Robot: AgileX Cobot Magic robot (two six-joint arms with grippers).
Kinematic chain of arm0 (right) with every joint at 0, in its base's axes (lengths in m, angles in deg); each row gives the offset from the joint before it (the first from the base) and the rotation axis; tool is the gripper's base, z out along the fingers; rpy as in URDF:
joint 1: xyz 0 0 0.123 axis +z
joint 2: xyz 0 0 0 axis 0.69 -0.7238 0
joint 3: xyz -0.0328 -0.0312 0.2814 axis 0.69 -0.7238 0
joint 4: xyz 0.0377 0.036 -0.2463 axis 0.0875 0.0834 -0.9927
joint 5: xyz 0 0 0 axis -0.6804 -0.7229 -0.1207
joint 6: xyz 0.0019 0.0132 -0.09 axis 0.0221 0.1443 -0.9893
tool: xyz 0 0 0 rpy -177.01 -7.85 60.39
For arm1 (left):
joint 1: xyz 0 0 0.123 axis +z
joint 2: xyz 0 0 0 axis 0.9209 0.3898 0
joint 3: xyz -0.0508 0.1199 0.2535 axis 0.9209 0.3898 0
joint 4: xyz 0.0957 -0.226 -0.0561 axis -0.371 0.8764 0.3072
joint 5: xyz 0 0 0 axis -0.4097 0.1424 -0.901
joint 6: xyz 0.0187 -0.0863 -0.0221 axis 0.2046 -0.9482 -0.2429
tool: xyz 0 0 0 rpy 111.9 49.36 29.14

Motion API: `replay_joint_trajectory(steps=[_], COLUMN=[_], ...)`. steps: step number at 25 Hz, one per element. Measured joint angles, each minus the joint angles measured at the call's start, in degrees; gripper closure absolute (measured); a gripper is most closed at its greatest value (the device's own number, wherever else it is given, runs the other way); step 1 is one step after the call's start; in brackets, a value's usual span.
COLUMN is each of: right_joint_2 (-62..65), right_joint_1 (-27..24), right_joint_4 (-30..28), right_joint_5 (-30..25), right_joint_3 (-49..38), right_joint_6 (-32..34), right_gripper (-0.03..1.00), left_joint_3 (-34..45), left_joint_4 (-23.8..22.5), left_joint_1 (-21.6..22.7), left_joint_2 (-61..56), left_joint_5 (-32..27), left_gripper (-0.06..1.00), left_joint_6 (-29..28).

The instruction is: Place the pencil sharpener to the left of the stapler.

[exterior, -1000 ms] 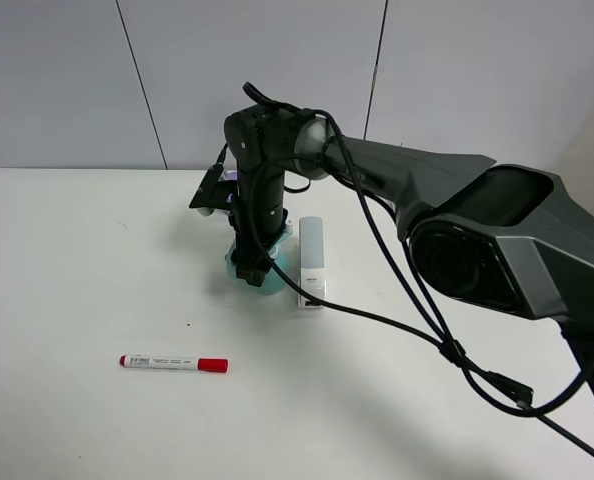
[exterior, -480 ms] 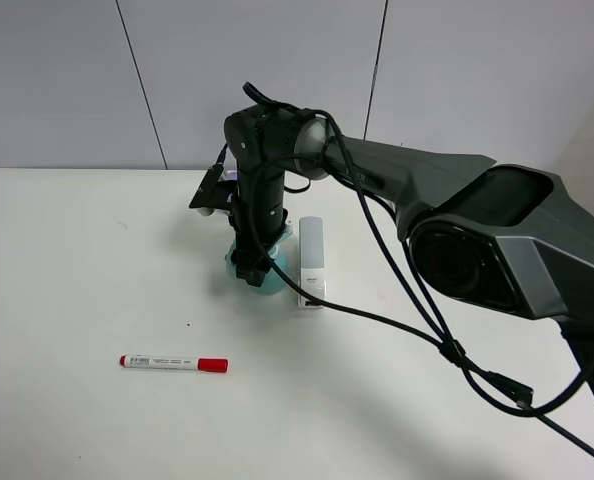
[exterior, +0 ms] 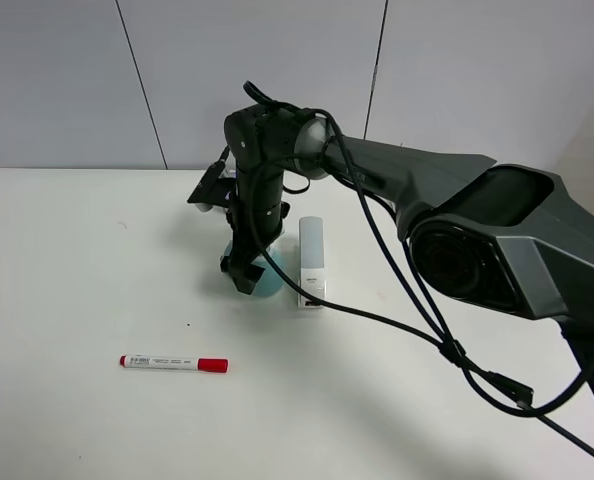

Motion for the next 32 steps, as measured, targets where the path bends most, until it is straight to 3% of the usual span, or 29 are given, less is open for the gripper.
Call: replay_joint_trajectory(steps=[8, 18, 22, 28, 32], right_joint_2=[1.42, 14.75, 21.04, 26.36, 29.67], right_joint_1=[0.00, 0.04, 0.04, -2.96, -6.48], right_joint_4=[-0.42, 0.05, 0.00, -1.92, -2.92], right_joint_5=[0.18, -0.80, -0.92, -1.04, -0.94], right_joint_3=[0.00, 0.00, 0.00, 0.00, -3.61], right_joint_6=[-0.11, 0.66, 4.79, 18.07, 20.15], right_gripper=[-0.02, -0.02, -0.02, -0.02, -0.02], left_joint_3=[0.00, 0.00, 0.00, 0.00, 0.00], left_joint_4=[0.00, 0.00, 0.00, 0.00, 0.00], left_joint_1=[0.00, 0.00, 0.00, 0.00, 0.00], left_joint_2=[0.00, 0.00, 0.00, 0.00, 0.00], left_joint_5=[0.00, 0.00, 0.00, 0.00, 0.00], left_gripper=[-0.05, -0.05, -0.05, -0.05, -0.05], left_joint_6=[0.00, 0.00, 0.00, 0.00, 0.00])
